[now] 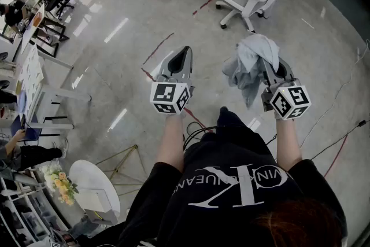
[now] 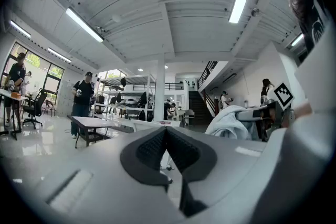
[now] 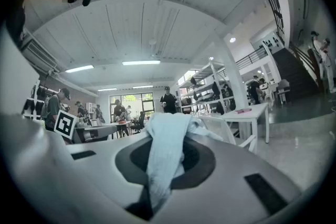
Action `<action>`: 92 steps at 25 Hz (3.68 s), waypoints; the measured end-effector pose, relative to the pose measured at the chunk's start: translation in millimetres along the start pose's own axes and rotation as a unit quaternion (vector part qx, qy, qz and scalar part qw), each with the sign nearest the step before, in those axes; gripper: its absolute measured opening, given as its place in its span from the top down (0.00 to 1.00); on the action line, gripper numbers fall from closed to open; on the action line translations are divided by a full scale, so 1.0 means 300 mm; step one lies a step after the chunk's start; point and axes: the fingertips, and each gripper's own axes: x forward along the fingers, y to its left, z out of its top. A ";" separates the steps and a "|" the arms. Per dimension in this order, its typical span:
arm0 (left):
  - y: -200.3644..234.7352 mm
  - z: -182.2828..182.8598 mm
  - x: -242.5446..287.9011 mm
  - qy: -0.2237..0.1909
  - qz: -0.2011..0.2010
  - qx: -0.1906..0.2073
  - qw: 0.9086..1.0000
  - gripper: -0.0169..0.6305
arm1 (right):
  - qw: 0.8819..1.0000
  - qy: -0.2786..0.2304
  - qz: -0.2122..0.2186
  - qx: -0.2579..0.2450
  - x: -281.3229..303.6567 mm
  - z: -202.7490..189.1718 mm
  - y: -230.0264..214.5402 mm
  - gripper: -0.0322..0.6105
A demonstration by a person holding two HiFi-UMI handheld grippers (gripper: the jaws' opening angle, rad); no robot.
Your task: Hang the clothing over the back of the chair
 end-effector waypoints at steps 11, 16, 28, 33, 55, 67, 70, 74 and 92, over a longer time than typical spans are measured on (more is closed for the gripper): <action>0.102 -0.066 0.159 0.006 0.002 -0.012 1.000 0.96 | 1.000 0.007 -0.002 0.001 0.162 -0.052 -0.095 0.88; 0.168 -0.070 0.269 0.010 -0.002 -0.012 1.000 0.96 | 1.000 0.013 0.003 -0.008 0.279 -0.050 -0.145 0.88; 0.400 -0.063 0.473 0.026 0.002 -0.018 0.999 0.96 | 1.000 0.026 -0.005 -0.005 0.574 -0.042 -0.250 0.88; 0.510 -0.094 0.536 0.040 0.008 -0.025 0.999 0.96 | 0.999 0.038 -0.004 0.006 0.701 -0.070 -0.278 0.88; 0.686 -0.062 0.867 0.015 -0.022 -0.029 0.999 0.96 | 1.000 0.019 0.019 -0.013 0.986 -0.013 -0.328 0.88; 0.647 -0.040 1.188 0.014 -0.098 -0.026 0.995 0.96 | 0.999 0.017 -0.021 -0.021 1.087 0.029 -0.461 0.88; 0.658 -0.051 1.260 0.019 -0.111 -0.025 0.993 0.96 | 0.999 0.018 -0.032 -0.016 1.132 0.027 -0.496 0.88; 0.690 -0.067 1.375 0.024 -0.130 -0.027 0.991 0.96 | 0.999 0.019 -0.047 -0.017 1.201 0.030 -0.540 0.88; 0.868 -0.051 1.872 0.044 -0.239 -0.016 0.970 0.96 | 0.987 0.005 -0.158 -0.021 1.600 0.144 -0.760 0.88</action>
